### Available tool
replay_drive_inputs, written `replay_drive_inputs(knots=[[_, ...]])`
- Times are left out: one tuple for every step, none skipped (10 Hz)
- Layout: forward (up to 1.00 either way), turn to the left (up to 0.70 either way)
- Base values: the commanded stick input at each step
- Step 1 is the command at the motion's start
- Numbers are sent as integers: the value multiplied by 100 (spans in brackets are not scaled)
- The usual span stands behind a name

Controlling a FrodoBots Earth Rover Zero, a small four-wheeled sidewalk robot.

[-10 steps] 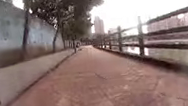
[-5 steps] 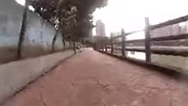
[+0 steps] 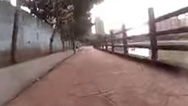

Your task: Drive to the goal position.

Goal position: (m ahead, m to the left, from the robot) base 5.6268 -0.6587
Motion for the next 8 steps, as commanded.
replay_drive_inputs(knots=[[70,0],[70,0],[70,0],[70,0],[70,0],[70,0],[70,0],[70,0]])
